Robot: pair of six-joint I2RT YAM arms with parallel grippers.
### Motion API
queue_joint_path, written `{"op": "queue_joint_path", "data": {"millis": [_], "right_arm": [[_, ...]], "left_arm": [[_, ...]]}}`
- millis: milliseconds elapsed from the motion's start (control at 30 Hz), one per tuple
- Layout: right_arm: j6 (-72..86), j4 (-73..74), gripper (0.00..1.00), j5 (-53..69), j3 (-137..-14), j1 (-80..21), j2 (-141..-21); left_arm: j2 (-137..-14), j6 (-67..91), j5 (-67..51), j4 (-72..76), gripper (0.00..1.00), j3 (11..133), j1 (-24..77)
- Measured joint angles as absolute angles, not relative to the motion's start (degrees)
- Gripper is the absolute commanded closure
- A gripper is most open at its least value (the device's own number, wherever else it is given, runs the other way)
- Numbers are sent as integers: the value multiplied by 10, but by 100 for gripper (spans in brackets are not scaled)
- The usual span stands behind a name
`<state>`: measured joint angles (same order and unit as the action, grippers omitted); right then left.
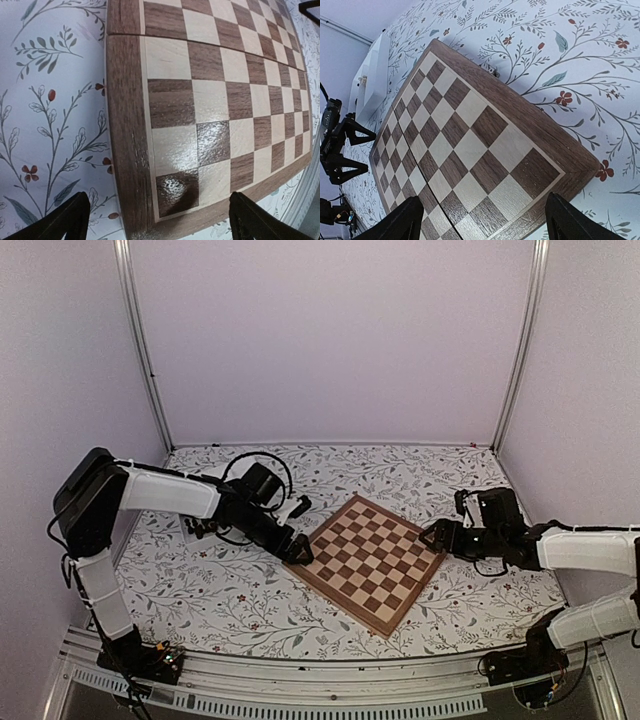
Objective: Set up the chess pieces on the board
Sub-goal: Move the chessboard to the center of the board.
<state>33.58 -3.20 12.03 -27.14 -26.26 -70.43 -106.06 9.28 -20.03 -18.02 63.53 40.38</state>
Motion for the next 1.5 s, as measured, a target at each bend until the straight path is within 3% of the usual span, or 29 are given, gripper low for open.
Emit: {"op": "queue_joint_path", "data": {"millis": [300, 567, 1033, 1233, 1500], "right_arm": [[384, -1, 10, 75, -225, -262, -663], [399, -55, 10, 86, -228, -263, -748], [346, -78, 9, 77, -344, -260, -891], [334, -82, 1, 84, -345, -262, -893], [301, -94, 1, 97, -298, -266, -801]], "left_arm": [[-1065, 93, -233, -183, 4, 637, 407], [-1087, 91, -239, -199, 6, 648, 438], [-1040, 116, -242, -216, 7, 598, 501], [-1007, 104, -211, -251, 6, 599, 503], [-927, 73, -105, -304, 1, 649, 416]]}}
